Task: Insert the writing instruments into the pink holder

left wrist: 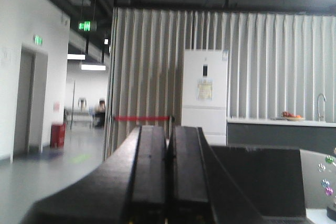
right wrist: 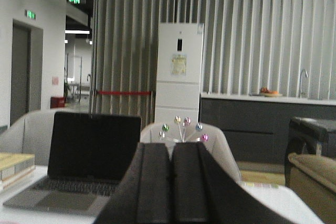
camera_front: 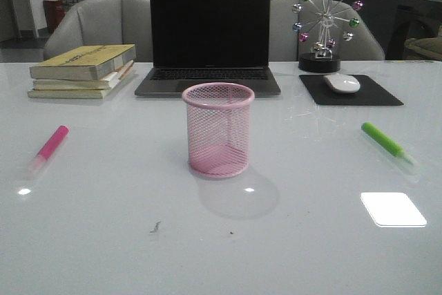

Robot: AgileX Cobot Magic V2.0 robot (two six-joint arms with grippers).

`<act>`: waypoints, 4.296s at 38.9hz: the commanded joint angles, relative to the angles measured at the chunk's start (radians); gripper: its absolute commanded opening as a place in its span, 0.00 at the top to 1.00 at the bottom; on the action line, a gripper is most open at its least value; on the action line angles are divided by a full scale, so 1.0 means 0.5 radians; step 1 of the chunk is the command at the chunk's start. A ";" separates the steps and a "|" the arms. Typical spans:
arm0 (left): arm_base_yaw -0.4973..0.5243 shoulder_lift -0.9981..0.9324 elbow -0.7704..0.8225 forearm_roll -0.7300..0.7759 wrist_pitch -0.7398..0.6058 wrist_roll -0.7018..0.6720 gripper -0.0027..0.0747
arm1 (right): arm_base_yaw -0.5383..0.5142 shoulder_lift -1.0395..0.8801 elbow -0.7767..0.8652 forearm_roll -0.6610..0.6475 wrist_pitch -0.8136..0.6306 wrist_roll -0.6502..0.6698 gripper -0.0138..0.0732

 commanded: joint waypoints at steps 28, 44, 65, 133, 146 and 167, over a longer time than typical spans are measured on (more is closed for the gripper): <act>0.001 0.974 -0.916 0.131 0.544 -0.018 0.85 | -0.009 0.898 -0.995 -0.021 0.780 0.020 0.77; 0.001 1.224 -0.916 0.128 0.536 -0.018 0.69 | -0.009 1.176 -0.995 -0.022 1.017 0.020 0.50; 0.001 1.237 -0.895 0.090 0.540 -0.018 0.39 | -0.009 1.236 -0.986 -0.020 1.034 0.020 0.29; 0.001 1.237 -0.895 -0.007 0.542 -0.018 0.39 | -0.002 3.882 -2.710 0.046 2.016 0.020 0.29; 0.001 1.237 -0.895 -0.007 0.542 -0.018 0.39 | -0.002 3.974 -2.710 0.046 1.968 0.020 0.29; 0.001 1.237 -0.895 -0.007 0.542 -0.018 0.39 | -0.002 4.117 -2.710 0.046 1.979 0.020 0.74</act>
